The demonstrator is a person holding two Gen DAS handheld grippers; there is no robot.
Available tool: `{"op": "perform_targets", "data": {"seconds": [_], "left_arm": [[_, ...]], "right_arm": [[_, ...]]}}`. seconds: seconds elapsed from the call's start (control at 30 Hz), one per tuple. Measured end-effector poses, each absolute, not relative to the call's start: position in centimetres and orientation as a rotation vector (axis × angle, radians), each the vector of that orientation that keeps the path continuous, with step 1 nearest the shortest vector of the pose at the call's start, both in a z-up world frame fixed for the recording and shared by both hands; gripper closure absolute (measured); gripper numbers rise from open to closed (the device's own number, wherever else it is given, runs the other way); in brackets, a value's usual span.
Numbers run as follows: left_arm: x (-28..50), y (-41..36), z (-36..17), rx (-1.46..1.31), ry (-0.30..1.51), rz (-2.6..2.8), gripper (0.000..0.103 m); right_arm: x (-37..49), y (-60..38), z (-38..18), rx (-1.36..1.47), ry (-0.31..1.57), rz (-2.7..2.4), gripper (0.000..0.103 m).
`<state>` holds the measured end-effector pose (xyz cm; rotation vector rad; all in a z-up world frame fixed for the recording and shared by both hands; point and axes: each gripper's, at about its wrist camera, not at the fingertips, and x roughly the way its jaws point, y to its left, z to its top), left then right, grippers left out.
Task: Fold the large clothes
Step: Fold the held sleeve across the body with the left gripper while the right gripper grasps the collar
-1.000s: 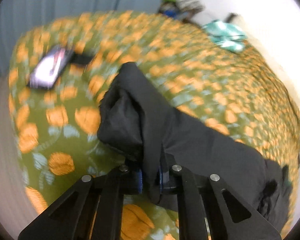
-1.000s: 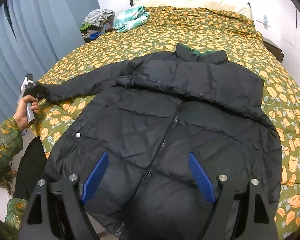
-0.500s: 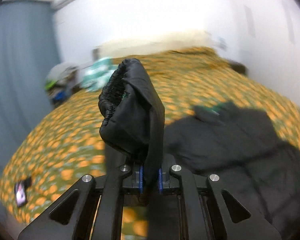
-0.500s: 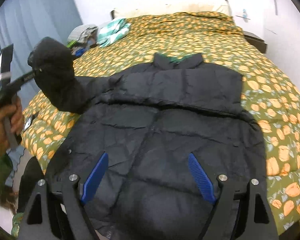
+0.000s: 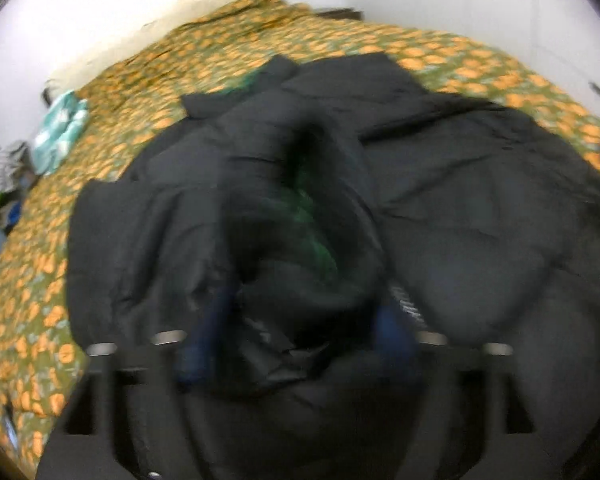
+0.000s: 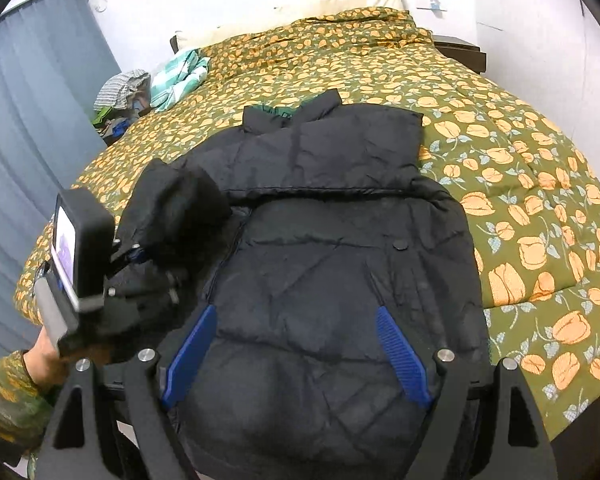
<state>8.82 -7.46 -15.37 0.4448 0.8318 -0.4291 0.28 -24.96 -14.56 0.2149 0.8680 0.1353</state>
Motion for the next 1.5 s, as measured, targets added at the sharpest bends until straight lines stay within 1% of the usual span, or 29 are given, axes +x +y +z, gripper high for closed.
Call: {"op": "perform_targets", "data": {"seconds": [0.03,0.13,0.2,0.3,0.43,0.6,0.63,0.67,0.7,0.73,0.8,0.93,1.03,1.17,1.23,1.3,1.4,1.5], "left_arm": [[8.1,-7.3,-14.9,0.445,0.817,-0.448,0.010],[6.3,-5.4,-13.9,0.421,0.823,-0.481,0.010],[5.2,-3.4,-13.5,0.373,0.833,-0.459,0.010],[4.4,-0.1,-13.2,0.279,0.870,-0.396,0.010],[4.0,4.9,-12.9,0.118,0.917,-0.290,0.010],[3.5,8.1,-13.9,0.013,0.951,-0.202,0.010],[3.5,8.2,-14.2,0.004,0.958,-0.191,0.010],[3.6,8.1,-14.5,-0.002,0.964,-0.183,0.010],[3.5,8.2,-14.6,-0.006,0.968,-0.178,0.010],[3.5,8.2,-14.7,-0.009,0.969,-0.175,0.010],[3.2,8.4,-14.8,-0.014,0.967,-0.173,0.010],[3.9,8.9,-14.9,-0.031,0.977,-0.170,0.010],[3.9,8.8,-14.8,-0.038,0.978,-0.162,0.010],[3.9,9.0,-14.5,-0.053,0.974,-0.164,0.010],[4.1,9.0,-14.6,-0.055,0.979,-0.170,0.010],[4.4,8.7,-14.6,-0.051,0.984,-0.178,0.010],[5.0,8.1,-14.7,-0.042,0.989,-0.193,0.010],[5.8,7.4,-14.3,-0.025,0.987,-0.199,0.010]], "right_arm": [[0.9,-24.8,-14.6,0.217,0.871,0.147,0.019],[2.7,-24.1,-14.9,0.234,0.890,0.190,0.019],[4.5,-23.4,-15.5,0.268,0.937,0.228,0.019],[7.0,-22.1,-17.2,0.434,1.028,0.343,0.019],[9.7,-20.0,-19.6,0.619,1.082,0.429,0.019],[13.2,-17.7,-22.4,0.616,1.116,0.321,0.019],[13.5,-17.6,-22.6,0.619,1.110,0.317,0.020],[13.6,-17.1,-22.3,0.606,1.095,0.323,0.027],[13.6,-16.5,-21.7,0.563,1.086,0.319,0.061],[13.6,-16.0,-21.1,0.539,1.077,0.334,0.083],[13.9,-15.0,-18.9,0.490,1.036,0.375,0.085],[18.3,-13.7,-11.5,0.314,0.869,0.430,0.088],[22.5,-15.4,-6.4,0.298,0.748,0.412,0.089],[25.9,-20.3,-3.2,0.304,0.663,0.336,0.089],[26.5,-23.1,-3.5,0.306,0.672,0.285,0.089],[26.5,-25.6,-4.9,0.324,0.699,0.235,0.089],[26.0,-28.9,-9.1,0.376,0.774,0.173,0.089],[25.3,-30.7,-14.5,0.369,0.860,0.114,0.089]]}}
